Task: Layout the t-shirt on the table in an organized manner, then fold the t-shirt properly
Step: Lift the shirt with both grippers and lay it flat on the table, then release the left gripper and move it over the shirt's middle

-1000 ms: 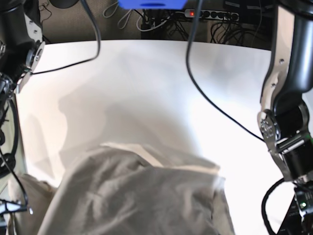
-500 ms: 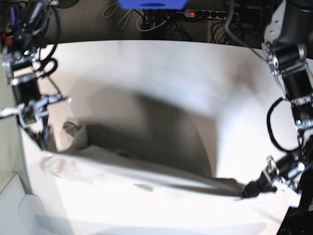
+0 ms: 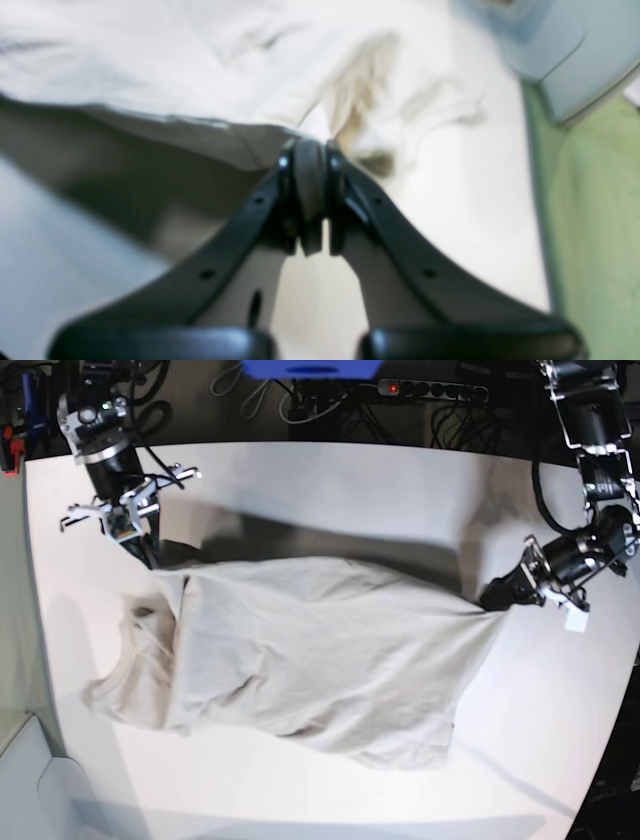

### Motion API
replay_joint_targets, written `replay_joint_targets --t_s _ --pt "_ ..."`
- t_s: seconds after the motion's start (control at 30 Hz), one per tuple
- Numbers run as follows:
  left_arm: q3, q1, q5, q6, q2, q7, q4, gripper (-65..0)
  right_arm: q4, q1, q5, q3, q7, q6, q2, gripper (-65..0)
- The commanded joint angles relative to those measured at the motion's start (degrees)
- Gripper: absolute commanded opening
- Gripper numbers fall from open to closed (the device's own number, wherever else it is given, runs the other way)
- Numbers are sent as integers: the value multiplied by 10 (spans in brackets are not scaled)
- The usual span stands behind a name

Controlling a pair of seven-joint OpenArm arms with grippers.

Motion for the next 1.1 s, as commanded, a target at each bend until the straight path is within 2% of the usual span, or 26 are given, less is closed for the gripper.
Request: replay_joint_targets --t_s 0.0,0.13,0.23,0.4,0.5,0.73,0.87,0.93,1.07 --pt "0 -2 -36 7 -11 -1 9 -645 7 -1 9 7 18 -7 4 -650" --pt "-2 15 -5 7 -14 0 11 -645 -8 -1 9 7 18 -7 3 -650" --pt "0 25 19 7 -32 1 11 -645 -11 -7 9 9 18 -7 3 -650" --pt "0 32 24 7 -50 60 10 -645 -11 -20 9 22 23 -7 4 -650" --pt "-1 28 24 7 -51 73 14 -645 -12 -19 9 25 23 -7 4 -650" --pt "47 -53 48 7 -46 71 8 -641 -11 -2 9 25 22 -7 4 -650" --pt "68 -99 103 7 -11 70 8 -524 -11 10 9 23 21 -7 4 -650" --pt "68 -123 154 7 12 70 7 -472 -13 19 9 24 18 -7 4 -650" --pt "68 -167 238 3 53 70 7 -482 -23 32 8 24 18 -7 12 -650"
